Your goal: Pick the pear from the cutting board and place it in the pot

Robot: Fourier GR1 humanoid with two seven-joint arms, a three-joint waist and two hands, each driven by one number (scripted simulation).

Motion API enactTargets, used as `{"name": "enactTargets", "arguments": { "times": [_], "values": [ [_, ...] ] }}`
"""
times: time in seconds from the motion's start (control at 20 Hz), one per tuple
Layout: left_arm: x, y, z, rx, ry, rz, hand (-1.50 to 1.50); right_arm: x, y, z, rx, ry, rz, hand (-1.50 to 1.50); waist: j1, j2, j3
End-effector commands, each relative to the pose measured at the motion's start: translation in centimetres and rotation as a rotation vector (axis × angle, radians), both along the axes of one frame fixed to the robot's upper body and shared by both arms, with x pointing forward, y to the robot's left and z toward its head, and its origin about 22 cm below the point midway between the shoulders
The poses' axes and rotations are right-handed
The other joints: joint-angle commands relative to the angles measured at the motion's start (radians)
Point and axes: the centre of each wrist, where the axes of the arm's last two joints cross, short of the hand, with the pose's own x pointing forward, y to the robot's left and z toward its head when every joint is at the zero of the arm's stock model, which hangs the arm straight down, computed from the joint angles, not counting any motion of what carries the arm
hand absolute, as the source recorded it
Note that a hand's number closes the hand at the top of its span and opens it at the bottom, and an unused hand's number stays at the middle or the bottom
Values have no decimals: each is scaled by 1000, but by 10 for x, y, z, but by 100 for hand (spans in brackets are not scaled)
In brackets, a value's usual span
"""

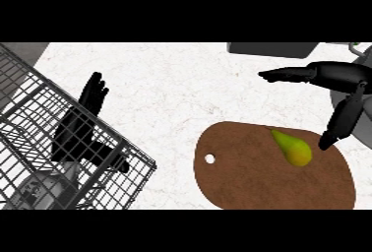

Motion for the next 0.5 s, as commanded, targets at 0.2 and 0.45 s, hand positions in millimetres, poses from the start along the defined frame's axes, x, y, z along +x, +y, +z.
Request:
{"name": "enactTargets", "arguments": {
  "times": [0.2,0.45],
  "values": [
    [5,24,16,-46,14,100,0,-3,32,-14,-193,67,319,-150,-29,-7,1],
    [14,40,39,-48,8,104,0,1,35,-20,-195,72,343,-150,-39,-7,-1]
  ]
}}
